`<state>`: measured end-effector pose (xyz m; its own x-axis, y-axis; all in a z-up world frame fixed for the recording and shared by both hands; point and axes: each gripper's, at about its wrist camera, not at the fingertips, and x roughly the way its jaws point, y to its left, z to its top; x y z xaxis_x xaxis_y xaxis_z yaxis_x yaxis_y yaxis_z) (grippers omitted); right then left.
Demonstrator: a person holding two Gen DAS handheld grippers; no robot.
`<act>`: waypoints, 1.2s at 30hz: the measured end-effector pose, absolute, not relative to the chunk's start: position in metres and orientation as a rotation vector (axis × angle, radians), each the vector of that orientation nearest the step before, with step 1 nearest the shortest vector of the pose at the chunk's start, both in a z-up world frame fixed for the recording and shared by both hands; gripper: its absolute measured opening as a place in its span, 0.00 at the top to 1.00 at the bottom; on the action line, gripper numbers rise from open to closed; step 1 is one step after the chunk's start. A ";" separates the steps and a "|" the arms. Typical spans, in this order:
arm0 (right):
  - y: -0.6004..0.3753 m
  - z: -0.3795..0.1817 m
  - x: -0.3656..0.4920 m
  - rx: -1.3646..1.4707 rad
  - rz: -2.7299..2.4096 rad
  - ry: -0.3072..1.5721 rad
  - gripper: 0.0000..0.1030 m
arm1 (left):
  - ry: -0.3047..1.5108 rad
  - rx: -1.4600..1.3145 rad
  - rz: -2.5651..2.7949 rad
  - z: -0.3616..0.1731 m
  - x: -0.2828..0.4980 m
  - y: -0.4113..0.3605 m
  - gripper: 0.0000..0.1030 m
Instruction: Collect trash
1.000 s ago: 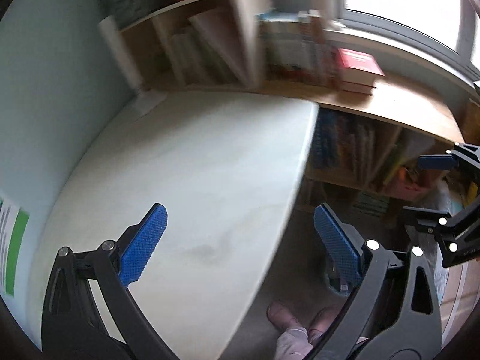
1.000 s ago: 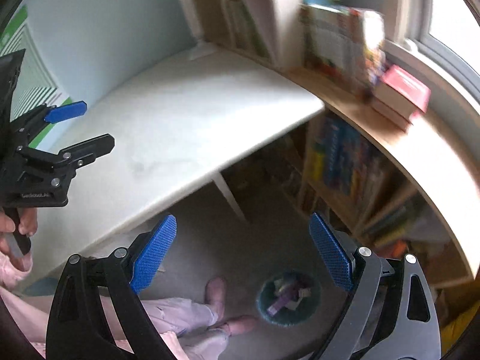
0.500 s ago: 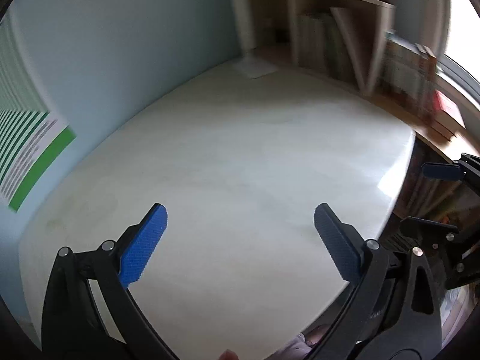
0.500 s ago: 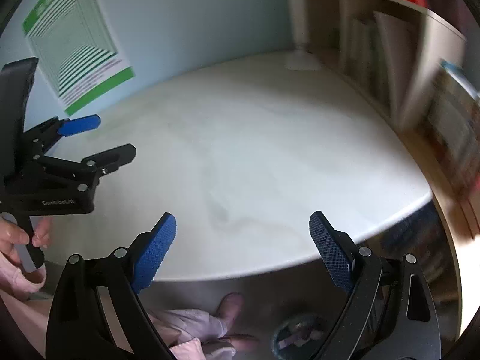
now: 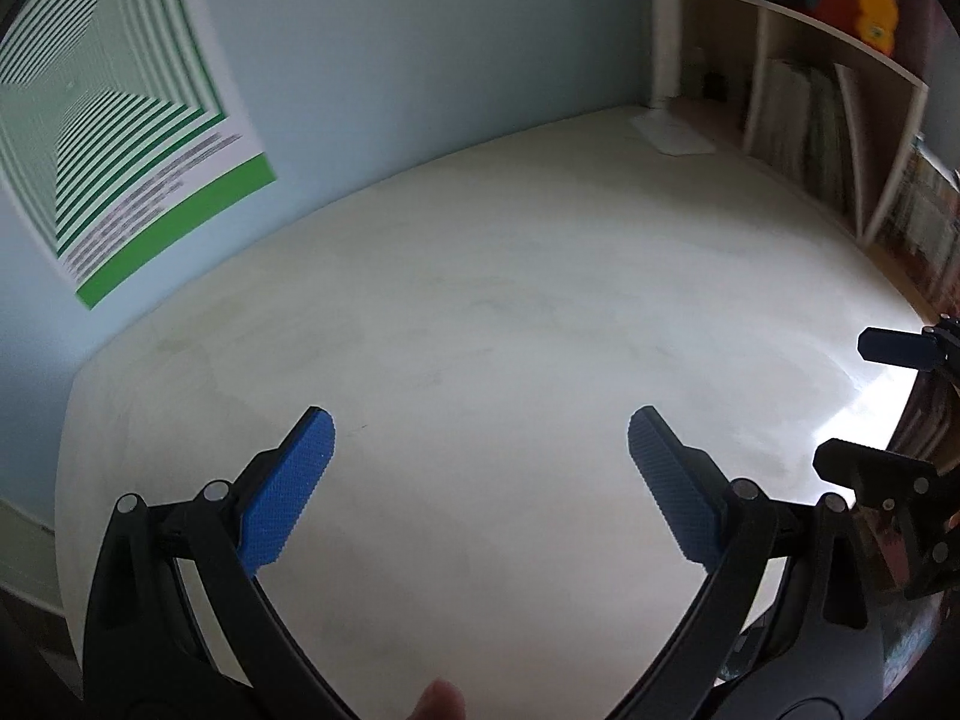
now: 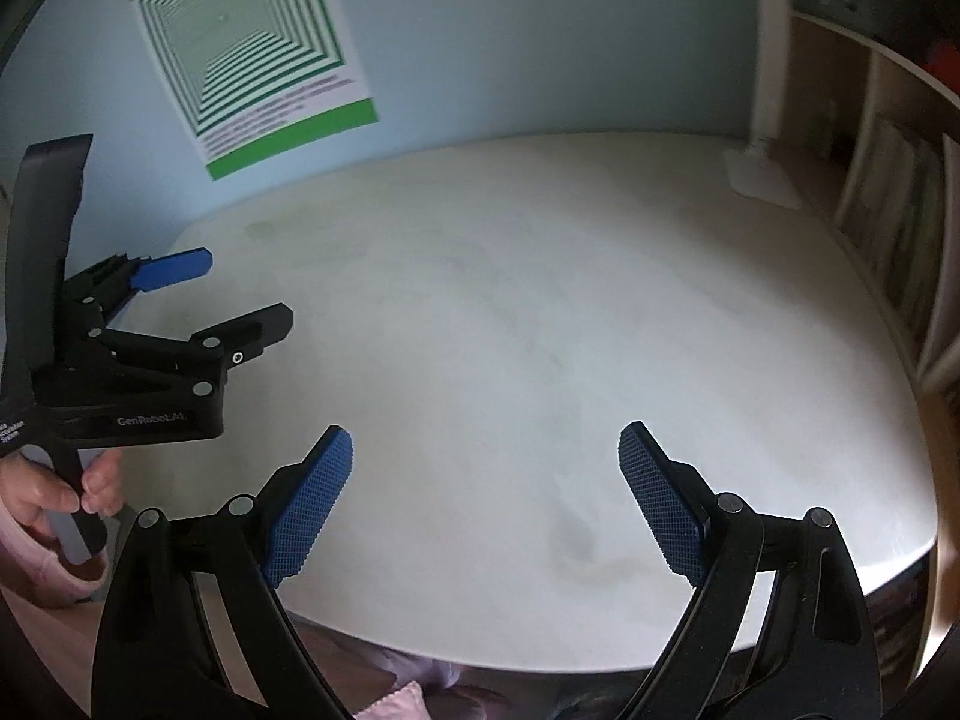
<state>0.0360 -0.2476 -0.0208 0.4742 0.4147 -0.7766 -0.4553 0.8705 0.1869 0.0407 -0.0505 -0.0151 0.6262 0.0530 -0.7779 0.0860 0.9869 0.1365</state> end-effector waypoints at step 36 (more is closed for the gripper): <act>-0.203 -0.013 0.074 -0.110 0.623 0.906 0.13 | 0.918 0.027 0.116 -0.023 0.056 0.006 0.07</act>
<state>0.0745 -0.2034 -0.0132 0.4542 0.4590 -0.7635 -0.5486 0.8194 0.1662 0.0561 0.0061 -0.0235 0.6018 0.1113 -0.7908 -0.0884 0.9934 0.0725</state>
